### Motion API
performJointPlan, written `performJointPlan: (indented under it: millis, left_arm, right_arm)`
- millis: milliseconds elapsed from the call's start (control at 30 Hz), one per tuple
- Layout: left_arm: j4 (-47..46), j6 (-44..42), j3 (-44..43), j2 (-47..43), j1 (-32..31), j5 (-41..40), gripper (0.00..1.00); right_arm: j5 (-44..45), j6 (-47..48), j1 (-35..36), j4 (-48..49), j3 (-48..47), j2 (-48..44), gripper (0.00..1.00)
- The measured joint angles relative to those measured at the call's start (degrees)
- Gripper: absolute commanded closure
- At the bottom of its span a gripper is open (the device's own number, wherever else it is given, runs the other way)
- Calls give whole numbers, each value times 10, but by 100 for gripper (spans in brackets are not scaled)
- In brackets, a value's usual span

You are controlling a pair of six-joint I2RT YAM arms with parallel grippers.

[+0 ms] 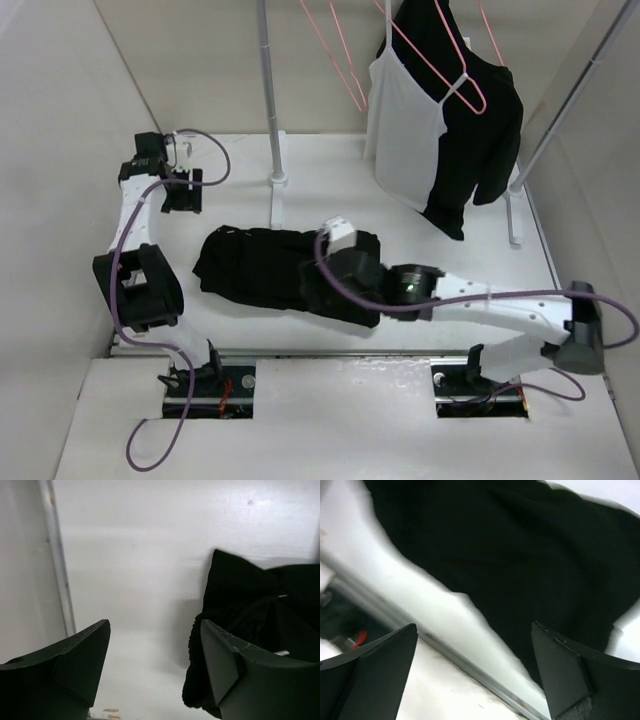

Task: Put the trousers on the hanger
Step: Fold the trousers at the center of the board.

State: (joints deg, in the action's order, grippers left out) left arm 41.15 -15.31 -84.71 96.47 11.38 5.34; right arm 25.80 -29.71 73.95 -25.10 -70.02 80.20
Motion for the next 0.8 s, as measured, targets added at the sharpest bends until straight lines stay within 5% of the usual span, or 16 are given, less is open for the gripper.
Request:
performJointPlan:
  millis: [267, 400, 533, 600, 667, 800]
  left_arm:
    - [33, -43, -84, -99, 4, 71, 23]
    - [54, -107, -33, -183, -33, 132, 24]
    - [43, -141, 129, -213, -104, 136, 26]
    - [23, -144, 206, -182, -110, 111, 26]
    - [-7, -145, 268, -137, -108, 79, 26]
    - [-44, -144, 303, -69, -98, 45, 29]
  right_arm:
    - [-108, -112, -318, -27, 202, -139, 0]
    - [-177, -141, -356, 16, 265, -167, 0]
    - [-206, -148, -353, 84, 303, -127, 0]
    - [-212, -148, -353, 118, 306, -86, 5]
    - [-230, -147, -361, 167, 316, -47, 26]
    - [-268, -162, -401, 247, 337, 34, 51]
